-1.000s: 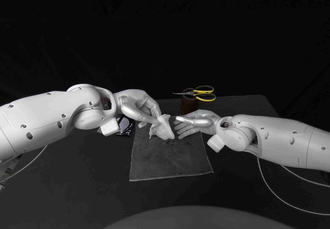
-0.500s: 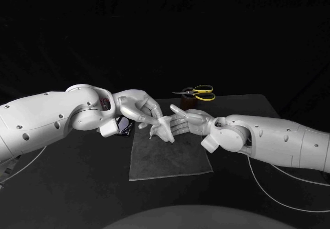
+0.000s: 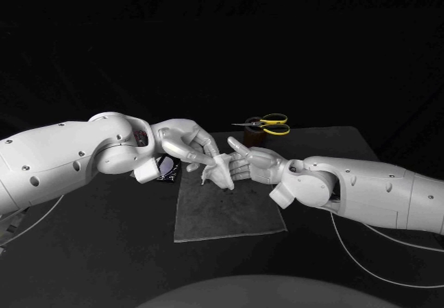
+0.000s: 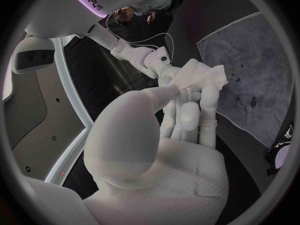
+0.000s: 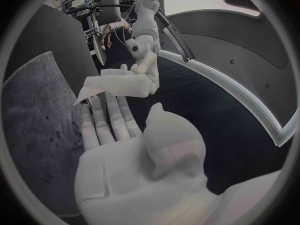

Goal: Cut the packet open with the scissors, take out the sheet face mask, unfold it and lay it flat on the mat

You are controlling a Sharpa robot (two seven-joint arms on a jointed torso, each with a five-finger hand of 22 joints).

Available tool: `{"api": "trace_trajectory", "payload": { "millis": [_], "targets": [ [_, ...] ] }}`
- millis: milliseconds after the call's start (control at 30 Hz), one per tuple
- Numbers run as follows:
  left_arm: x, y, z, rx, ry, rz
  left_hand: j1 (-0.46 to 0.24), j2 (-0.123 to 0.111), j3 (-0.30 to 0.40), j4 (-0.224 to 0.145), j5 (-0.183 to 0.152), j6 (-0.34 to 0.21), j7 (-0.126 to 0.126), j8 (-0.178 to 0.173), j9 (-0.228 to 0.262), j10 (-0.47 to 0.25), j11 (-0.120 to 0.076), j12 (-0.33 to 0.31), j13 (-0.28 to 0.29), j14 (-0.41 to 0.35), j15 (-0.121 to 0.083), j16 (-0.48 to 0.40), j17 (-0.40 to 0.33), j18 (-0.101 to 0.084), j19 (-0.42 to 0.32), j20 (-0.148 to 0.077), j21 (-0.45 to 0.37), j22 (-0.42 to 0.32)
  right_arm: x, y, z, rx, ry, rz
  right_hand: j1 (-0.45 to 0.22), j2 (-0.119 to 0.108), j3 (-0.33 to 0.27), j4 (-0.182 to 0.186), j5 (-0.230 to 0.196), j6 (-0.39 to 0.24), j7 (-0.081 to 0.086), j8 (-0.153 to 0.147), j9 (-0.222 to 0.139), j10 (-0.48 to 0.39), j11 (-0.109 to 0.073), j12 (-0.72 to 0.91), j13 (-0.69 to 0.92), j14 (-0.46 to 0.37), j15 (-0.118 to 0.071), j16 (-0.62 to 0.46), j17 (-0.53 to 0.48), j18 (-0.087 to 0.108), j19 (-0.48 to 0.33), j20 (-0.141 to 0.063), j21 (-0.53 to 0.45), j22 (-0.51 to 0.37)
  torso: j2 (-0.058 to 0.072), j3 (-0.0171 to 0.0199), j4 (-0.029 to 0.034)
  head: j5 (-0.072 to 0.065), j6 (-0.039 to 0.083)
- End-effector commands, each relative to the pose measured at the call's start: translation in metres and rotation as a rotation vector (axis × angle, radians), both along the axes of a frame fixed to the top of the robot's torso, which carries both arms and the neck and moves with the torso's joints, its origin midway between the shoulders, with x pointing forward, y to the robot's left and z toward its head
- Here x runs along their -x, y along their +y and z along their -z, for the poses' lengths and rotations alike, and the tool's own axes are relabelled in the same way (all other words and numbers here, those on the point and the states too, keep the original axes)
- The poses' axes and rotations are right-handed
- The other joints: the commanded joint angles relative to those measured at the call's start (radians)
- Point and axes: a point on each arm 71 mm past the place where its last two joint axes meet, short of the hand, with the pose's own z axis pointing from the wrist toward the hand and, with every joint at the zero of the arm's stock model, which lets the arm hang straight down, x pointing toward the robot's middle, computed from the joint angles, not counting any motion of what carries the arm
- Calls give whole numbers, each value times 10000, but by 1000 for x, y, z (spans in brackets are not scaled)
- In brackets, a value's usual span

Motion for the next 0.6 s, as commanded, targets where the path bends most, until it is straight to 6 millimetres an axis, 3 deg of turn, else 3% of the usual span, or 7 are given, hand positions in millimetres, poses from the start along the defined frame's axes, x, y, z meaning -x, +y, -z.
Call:
{"api": "trace_trajectory", "payload": {
  "millis": [33,200,333,600],
  "targets": [
    [-3,2,-1,129,84,-371,-120,25,12,48,48,34,42,-9,62,-14,40,58,32,72,70,20,91,75,60,48,65,59,2,0,-3,-385,-111,-261,-1,-12,114,3,-21,238,46,115,38,358,129,130,8,92,-115,142,-42,243,-122,9,-40,-95,-4,7,-3,14,-2],
    [-7,6,0,18,104,-724,-246,-42,272,-60,50,107,7,38,211,20,14,173,112,250,44,58,304,50,283,48,184,235,4,-3,-3,-349,-179,-353,160,-30,162,-15,-23,480,96,192,55,663,70,213,-8,214,-175,312,-106,314,-134,20,-29,-181,2,7,0,3,-9],
    [-9,9,1,-120,183,-929,-896,-281,1187,-422,55,173,-27,104,630,19,-25,417,289,428,-2,61,472,27,457,-8,367,396,4,-6,-4,-323,-247,-332,342,-44,169,-39,-24,587,192,217,58,815,-13,233,-16,289,-234,415,-149,369,-97,22,-19,-220,3,3,1,3,-13],
    [-12,12,3,-369,283,-1186,-1450,-302,1566,-578,58,198,-74,220,1001,83,-64,550,381,566,-35,70,619,-2,601,-29,459,523,4,-8,-4,-312,-314,-265,811,-76,146,-113,-23,642,259,202,39,890,-41,183,-28,327,-268,539,-234,418,-21,29,-4,-284,0,-1,7,1,-25]
  ]
}}
